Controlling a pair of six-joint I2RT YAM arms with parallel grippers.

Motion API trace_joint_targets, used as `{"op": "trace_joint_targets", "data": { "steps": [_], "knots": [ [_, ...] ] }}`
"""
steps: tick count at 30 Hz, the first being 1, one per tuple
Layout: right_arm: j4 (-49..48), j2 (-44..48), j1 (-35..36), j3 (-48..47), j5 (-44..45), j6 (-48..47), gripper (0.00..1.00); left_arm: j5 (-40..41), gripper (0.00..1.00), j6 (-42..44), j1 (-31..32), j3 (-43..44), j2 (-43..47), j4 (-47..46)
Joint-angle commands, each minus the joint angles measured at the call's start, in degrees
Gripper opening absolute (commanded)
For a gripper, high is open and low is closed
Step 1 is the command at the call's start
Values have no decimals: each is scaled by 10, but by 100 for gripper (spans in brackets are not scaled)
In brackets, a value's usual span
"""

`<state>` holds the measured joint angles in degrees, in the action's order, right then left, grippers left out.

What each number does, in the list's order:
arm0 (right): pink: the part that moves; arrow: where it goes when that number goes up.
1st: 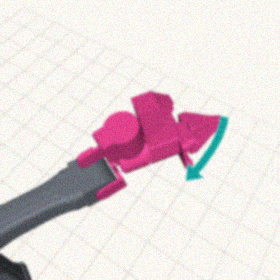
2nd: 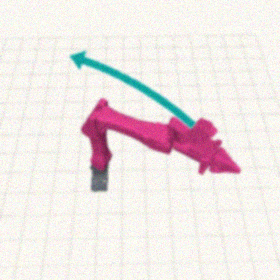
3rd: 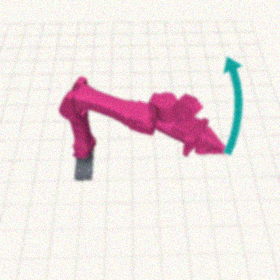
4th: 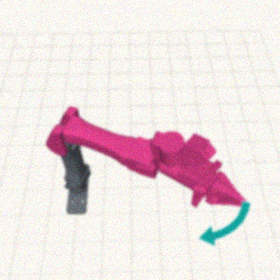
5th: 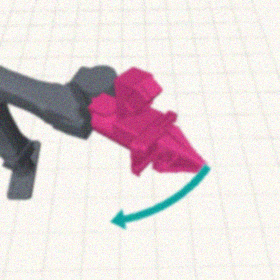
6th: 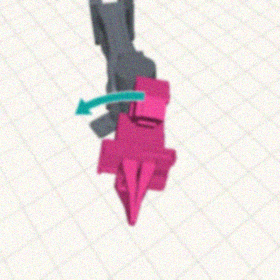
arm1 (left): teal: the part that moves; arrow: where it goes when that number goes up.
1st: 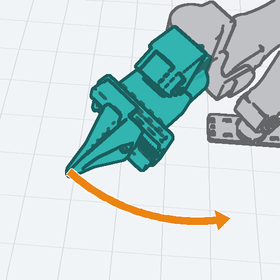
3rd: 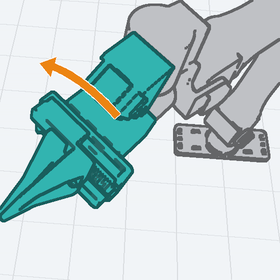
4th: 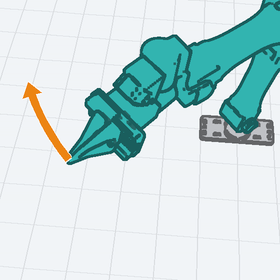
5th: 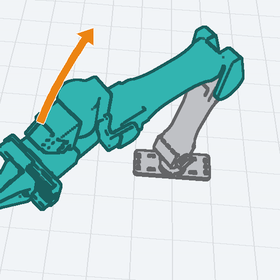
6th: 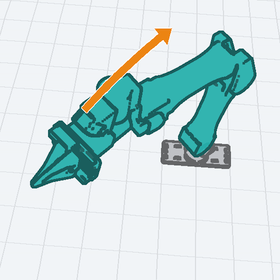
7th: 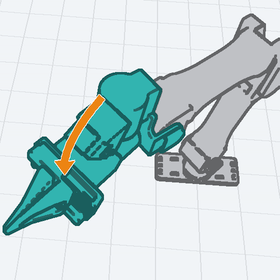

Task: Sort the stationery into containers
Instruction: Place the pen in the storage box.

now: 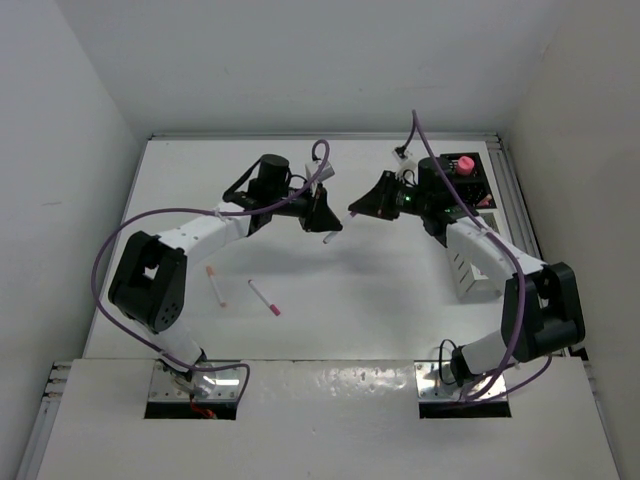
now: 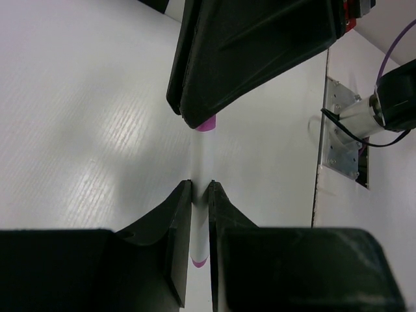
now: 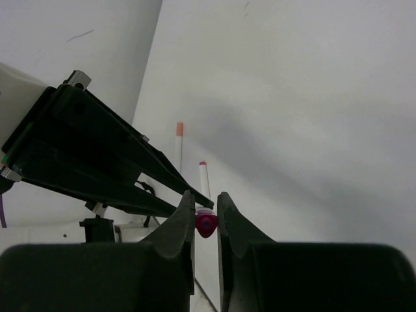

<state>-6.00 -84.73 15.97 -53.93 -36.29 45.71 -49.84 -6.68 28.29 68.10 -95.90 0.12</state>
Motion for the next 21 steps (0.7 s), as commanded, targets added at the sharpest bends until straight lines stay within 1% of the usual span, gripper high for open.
{"op": "trace_joint_targets", "data": {
  "steps": [1, 2, 3, 4, 5, 8, 9, 10, 11, 14, 16, 17, 21],
  "knots": [
    [-23, 7, 3, -21, 6, -7, 3, -7, 12, 5, 4, 34, 4, -9],
    [-19, 11, 1, -21, 7, -14, 1, 1, 26, 14, 4, 36, 5, -2],
    [-10, 20, -3, -22, 8, -21, 0, 14, 53, 18, 4, 39, 9, 29],
    [-2, 24, -9, -22, 10, -31, 0, 51, 64, 24, 0, 41, 12, 38],
    [1, 30, -30, -22, 10, -35, 0, 64, 99, 31, -4, 39, 22, 44],
    [29, 54, -92, -28, 21, -75, 0, 119, 100, 44, -31, 40, 40, 71],
    [39, 66, -108, -32, 31, -104, 0, 141, 100, 47, -45, 41, 44, 75],
    [47, 70, -142, -35, 41, -118, 0, 192, 100, 55, -50, 44, 48, 80],
    [58, 74, -157, -45, 61, -136, 0, 215, 100, 61, -53, 52, 52, 92],
    [102, 84, -242, -77, 103, -226, 0, 283, 100, 88, -62, 70, 57, 116],
    [122, 84, -272, -103, 122, -254, 0, 302, 100, 96, -61, 71, 59, 128],
    [124, 84, -299, -108, 139, -272, 0, 323, 100, 95, -59, 71, 59, 132],
    [124, 64, -352, -136, 156, -293, 0, 321, 100, 96, -55, 58, 54, 144]
  ]
}}
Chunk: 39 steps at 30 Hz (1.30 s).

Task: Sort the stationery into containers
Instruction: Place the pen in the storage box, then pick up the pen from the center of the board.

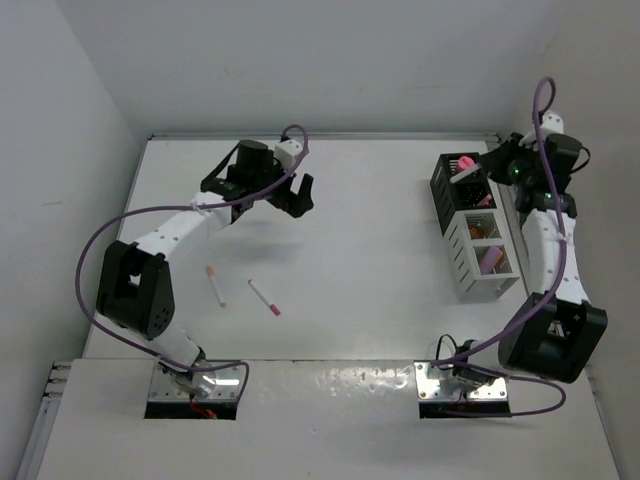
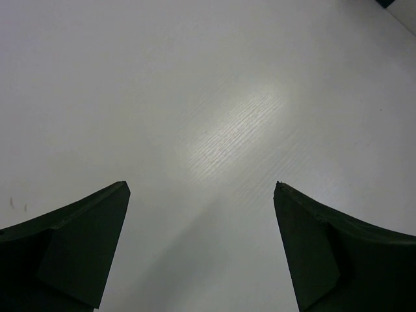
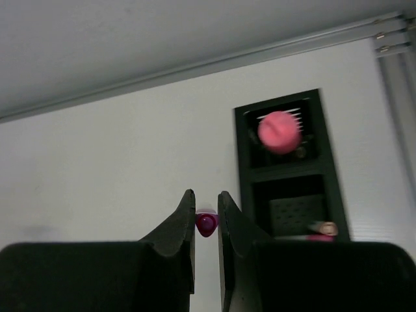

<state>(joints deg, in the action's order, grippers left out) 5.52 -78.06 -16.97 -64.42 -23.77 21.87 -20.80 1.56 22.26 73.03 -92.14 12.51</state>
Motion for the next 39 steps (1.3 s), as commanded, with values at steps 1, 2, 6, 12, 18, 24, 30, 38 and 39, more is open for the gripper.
{"op": "trace_joint_targets", "data": {
  "steps": [1, 2, 6, 12, 18, 24, 30, 38, 39],
  "knots": [
    [9, -9, -27, -38, 36, -59, 0, 26, 100, 13, 6, 7, 15, 23],
    [10, -15, -35, -43, 44, -67, 0, 22, 100, 15, 6, 6, 13, 25],
    [12, -52, -38, -63, 73, -93, 0, 50, 100, 47, 10, 8, 9, 49],
    [30, -93, -36, -70, 78, -126, 0, 14, 100, 187, 2, 15, 20, 139],
    [23, -89, -23, -26, 76, -148, 43, -94, 100, 351, -21, -3, 28, 246],
    [41, -61, -20, -24, 8, -120, 59, -98, 90, 586, -22, -90, 50, 329],
    [56, -31, -14, -25, -33, -82, 60, -87, 72, 699, -19, -139, 39, 353],
    [68, -16, -17, -17, -45, -81, 61, -49, 58, 772, -19, -156, 0, 365],
    [70, -16, -17, -17, -46, -82, 61, -48, 58, 775, -19, -156, -2, 368]
  ]
}}
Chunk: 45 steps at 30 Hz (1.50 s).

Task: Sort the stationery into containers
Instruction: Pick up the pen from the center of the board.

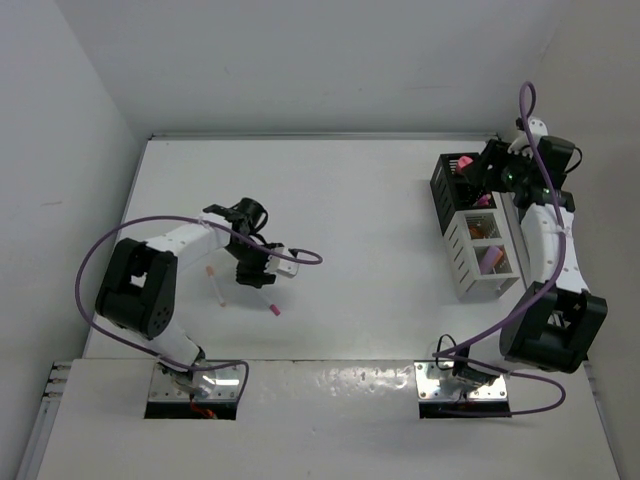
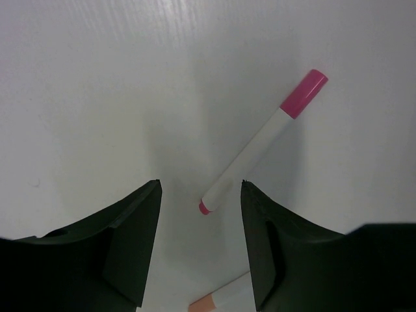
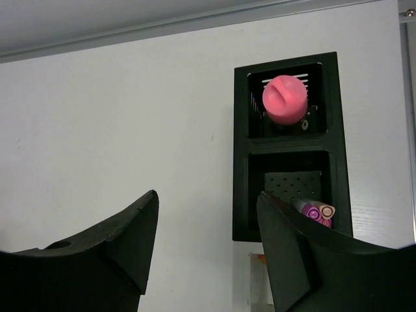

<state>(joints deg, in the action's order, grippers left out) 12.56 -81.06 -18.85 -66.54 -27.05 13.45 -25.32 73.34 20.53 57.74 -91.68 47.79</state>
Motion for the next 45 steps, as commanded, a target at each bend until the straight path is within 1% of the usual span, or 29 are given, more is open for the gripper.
{"op": "trace_joint_targets", "data": {
  "steps": [1, 5, 11, 15, 18, 19, 21, 22, 24, 25, 26, 27, 28, 29, 30, 31, 32, 33, 34, 35, 36, 37, 38, 39, 40, 42, 44, 45],
  "knots": [
    [4, 14, 0, 4, -14, 0, 61, -2, 58, 61, 0, -6, -9, 16],
    [7, 12, -8, 5, -18, 0, 62, 7, 57, 67, 6, -16, -16, 17],
    [5, 14, -10, 10, -24, 5, 62, 31, 57, 59, 27, -51, -25, -19],
    [3, 20, -10, 18, -28, 11, 61, 56, 50, 45, 45, -70, -44, -49],
    [7, 27, -9, 22, -41, 19, 62, 74, 39, 29, 62, -87, -57, -80],
    [9, 28, -7, 23, -44, 23, 62, 83, 31, 10, 67, -90, -61, -88],
    [17, 32, -3, 26, -53, 29, 62, 91, 21, -10, 82, -90, -68, -111],
    [18, 39, 1, 28, -56, 32, 61, 91, 11, -34, 86, -84, -71, -115],
    [13, 49, 13, 44, -66, 48, 61, 81, 4, -64, 94, -64, -75, -119],
    [11, 62, 17, 63, -68, 57, 61, 64, 0, -114, 95, -33, -80, -120],
    [-5, 70, 23, 75, -71, 68, 61, 54, 0, -146, 95, -10, -87, -118],
    [-15, 79, 35, 86, -84, 86, 61, 26, 0, -174, 96, 17, -104, -110],
    [-27, 94, 42, 104, -92, 93, 61, 6, 0, -234, 93, 79, -113, -88],
    [-33, 102, 50, 110, -97, 101, 61, -20, 0, -271, 90, 111, -123, -79],
    [-37, 107, 71, 116, -106, 116, 62, -88, 0, -332, 86, 140, -134, -71],
    [-40, 115, 82, 121, -110, 122, 62, -125, 0, -364, 83, 182, -138, -70],
    [-45, 117, 95, 122, -110, 130, 62, -162, 0, -400, 76, 195, -138, -80],
    [-46, 118, 123, 121, -110, 142, 63, -228, 0, -466, 74, 200, -132, -95],
    [-44, 117, 136, 117, -106, 148, 63, -248, 0, -499, 75, 198, -125, -148],
    [-36, 112, 151, 112, -105, 156, 63, -263, 0, -534, 78, 186, -114, -176],
    [-31, 108, 174, 106, -106, 160, 65, -281, 0, -599, 79, 177, -93, -208],
    [-25, 104, 183, 95, -105, 163, 65, -286, 0, -629, 82, 167, -82, -269],
    [-27, 99, 202, 92, -105, 173, 66, -290, 0, -662, 82, 151, -73, -297],
    [-30, 95, 226, 89, -105, 179, 66, -301, 0, -714, 82, 147, -57, -324],
    [-38, 93, 237, 85, -103, 184, 67, -308, 0, -727, 81, 145, -54, -355],
    [-48, 83, 270, 80, -97, 195, 68, -332, 0, -781, 80, 148, -52, -372],
    [-47, 72, 299, 67, -87, 196, 69, -355, 0, -807, 72, 141, -50, -405],
    [-46, 62, 308, 61, -84, 198, 69, -368, 0, -835, 70, 129, -47, -420]
  ]
}}
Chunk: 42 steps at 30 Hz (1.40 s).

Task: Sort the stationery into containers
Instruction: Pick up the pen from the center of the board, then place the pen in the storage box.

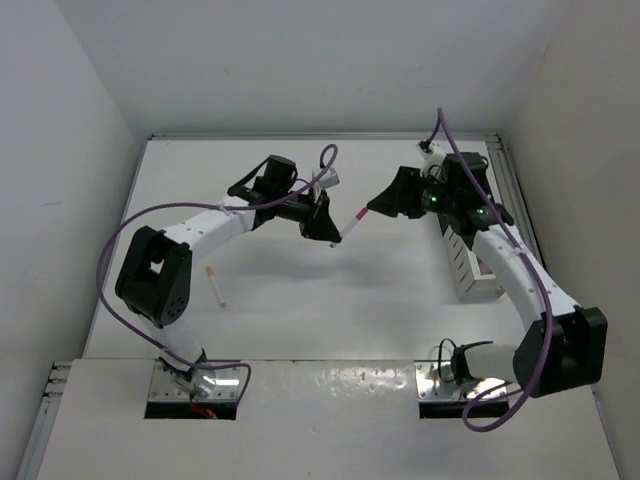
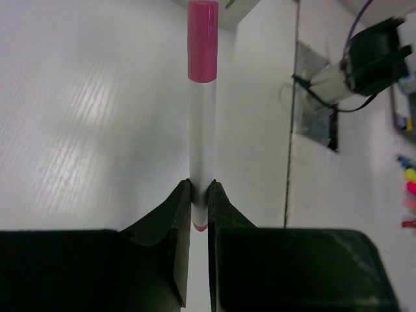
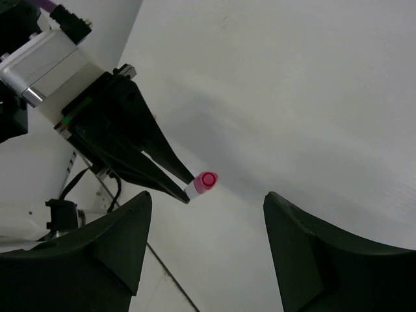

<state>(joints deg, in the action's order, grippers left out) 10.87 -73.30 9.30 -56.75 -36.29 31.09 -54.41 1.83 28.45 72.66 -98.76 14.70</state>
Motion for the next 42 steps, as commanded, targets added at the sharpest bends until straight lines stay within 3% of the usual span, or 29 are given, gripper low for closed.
{"op": "trace_joint_targets", "data": {
  "steps": [1, 10, 12, 13, 14, 16, 17, 18, 19, 20, 21, 22, 24, 25, 29, 34, 37, 42],
  "knots": [
    [-34, -21, 33, -39, 10, 24, 69, -82, 0, -130, -13, -25, 27, -111],
    [-55, -63, 85, -56, 15, 45, 65, -91, 0, -147, -9, -31, 40, -133],
    [-59, -71, 92, -57, 18, 47, 59, -90, 0, -150, -9, -31, 42, -136],
    [-60, -74, 93, -58, 18, 49, 52, -92, 0, -149, -9, -31, 43, -136],
    [-62, -75, 95, -59, 18, 49, 32, -92, 0, -149, -9, -31, 44, -136],
    [-64, -75, 97, -58, 29, 49, 15, -91, 0, -146, -9, -38, 47, -133],
    [-63, -74, 96, -59, 31, 49, 5, -89, 12, -140, -9, -39, 52, -130],
    [-60, -73, 94, -59, 32, 45, 1, -86, 23, -134, -11, -41, 53, -122],
    [-59, -69, 87, -61, 35, 43, 0, -84, 34, -128, -13, -43, 56, -115],
    [-57, -66, 81, -60, 34, 45, 0, -76, 51, -107, -18, -41, 60, -92],
    [-55, -64, 74, -60, 33, 44, 0, -66, 58, -98, -23, -41, 62, -81],
    [-53, -57, 53, -63, 32, 42, 0, -47, 76, -83, -39, -38, 66, -58],
    [-45, -50, 22, -65, 32, 35, 0, -34, 81, -66, -60, -31, 67, -35],
    [-38, -46, -14, -69, 34, 13, 0, -12, 96, -47, -71, -26, 67, -21],
    [16, -33, -88, -102, 106, -109, 0, 76, 100, 16, -121, 3, 78, 78],
    [-10, -36, -181, -102, 193, -220, 0, 189, 100, 35, -142, -10, 125, 126],
    [-20, -61, -212, -121, 224, -232, 0, 285, 100, 29, -159, -34, 154, 138],
    [-31, -113, -237, -166, 267, -231, 0, 352, 100, 15, -201, -76, 203, 139]
  ]
}}
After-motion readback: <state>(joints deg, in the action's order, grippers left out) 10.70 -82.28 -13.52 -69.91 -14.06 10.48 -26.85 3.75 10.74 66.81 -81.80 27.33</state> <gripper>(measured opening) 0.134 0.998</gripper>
